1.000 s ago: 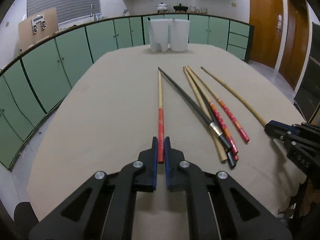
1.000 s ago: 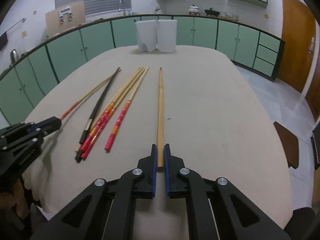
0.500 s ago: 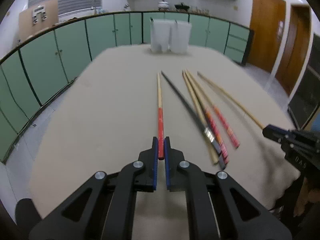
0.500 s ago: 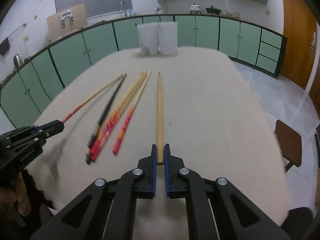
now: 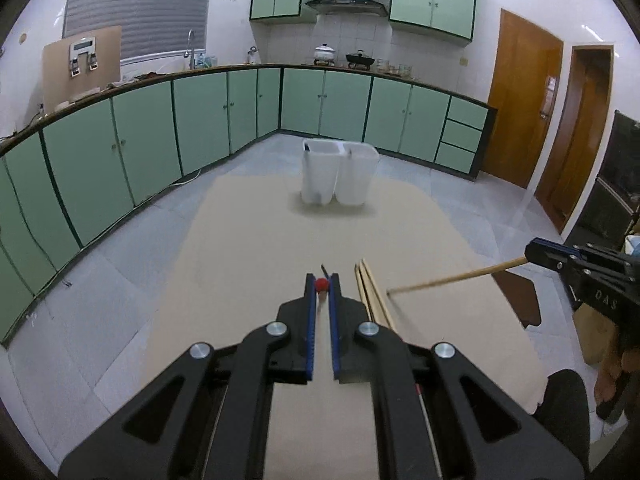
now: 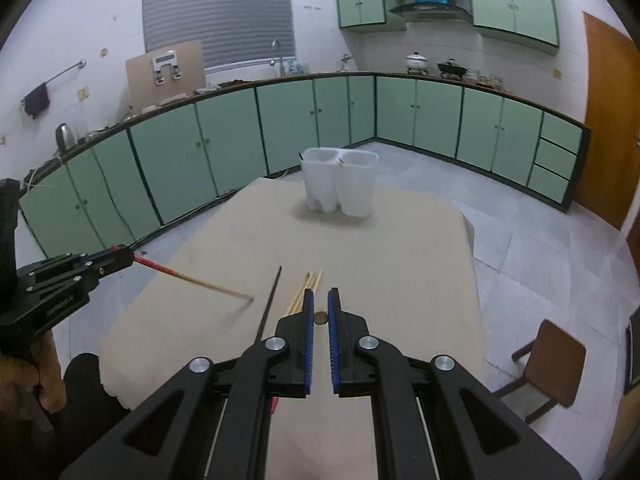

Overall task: Organize utensils
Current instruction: 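Carry both chopsticks up to the white utensil holder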

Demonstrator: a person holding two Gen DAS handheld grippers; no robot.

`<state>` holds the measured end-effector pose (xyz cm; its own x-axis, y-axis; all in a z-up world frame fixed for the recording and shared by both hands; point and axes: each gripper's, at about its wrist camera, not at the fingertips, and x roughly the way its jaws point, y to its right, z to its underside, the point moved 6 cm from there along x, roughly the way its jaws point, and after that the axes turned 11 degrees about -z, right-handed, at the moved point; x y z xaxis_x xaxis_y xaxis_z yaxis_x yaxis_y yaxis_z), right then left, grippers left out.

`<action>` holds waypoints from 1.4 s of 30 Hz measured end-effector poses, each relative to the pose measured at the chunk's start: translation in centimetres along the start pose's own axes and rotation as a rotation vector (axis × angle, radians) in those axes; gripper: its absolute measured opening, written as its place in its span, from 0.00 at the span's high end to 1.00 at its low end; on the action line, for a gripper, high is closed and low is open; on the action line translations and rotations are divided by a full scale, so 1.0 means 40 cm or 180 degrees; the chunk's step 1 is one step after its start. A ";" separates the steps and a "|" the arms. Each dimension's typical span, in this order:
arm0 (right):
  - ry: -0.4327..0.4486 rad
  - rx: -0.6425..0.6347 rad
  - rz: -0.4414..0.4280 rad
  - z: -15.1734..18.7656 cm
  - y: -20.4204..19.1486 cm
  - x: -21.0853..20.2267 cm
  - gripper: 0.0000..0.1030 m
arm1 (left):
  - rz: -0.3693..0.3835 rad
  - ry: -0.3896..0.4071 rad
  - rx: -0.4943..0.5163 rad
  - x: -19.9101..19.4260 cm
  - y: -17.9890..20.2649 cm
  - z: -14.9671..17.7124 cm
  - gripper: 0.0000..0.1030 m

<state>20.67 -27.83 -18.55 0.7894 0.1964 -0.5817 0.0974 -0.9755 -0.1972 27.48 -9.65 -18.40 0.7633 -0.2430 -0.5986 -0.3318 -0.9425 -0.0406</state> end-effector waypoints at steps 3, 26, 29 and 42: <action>-0.0126 -0.0113 -0.0025 -0.048 -0.003 0.019 0.93 | 0.0069 -0.0077 0.0071 0.009 -0.003 -0.034 0.95; -0.0721 -0.0157 -0.0097 -0.362 0.059 0.094 0.93 | 0.0438 -0.0332 0.0395 0.074 0.025 -0.350 0.95; -0.0705 -0.0126 -0.0059 -0.423 0.075 0.093 0.93 | 0.0472 -0.0297 0.0393 0.079 0.034 -0.412 0.95; -0.0364 -0.0037 0.0127 -0.712 0.146 0.128 0.93 | 0.0325 -0.0006 0.0297 0.167 0.066 -0.696 0.95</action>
<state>42.53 -35.33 -0.21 0.7185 0.1669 -0.6752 0.0750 -0.9837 -0.1633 47.12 -20.16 -0.23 0.7221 -0.3359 -0.6048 -0.4578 -0.8874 -0.0538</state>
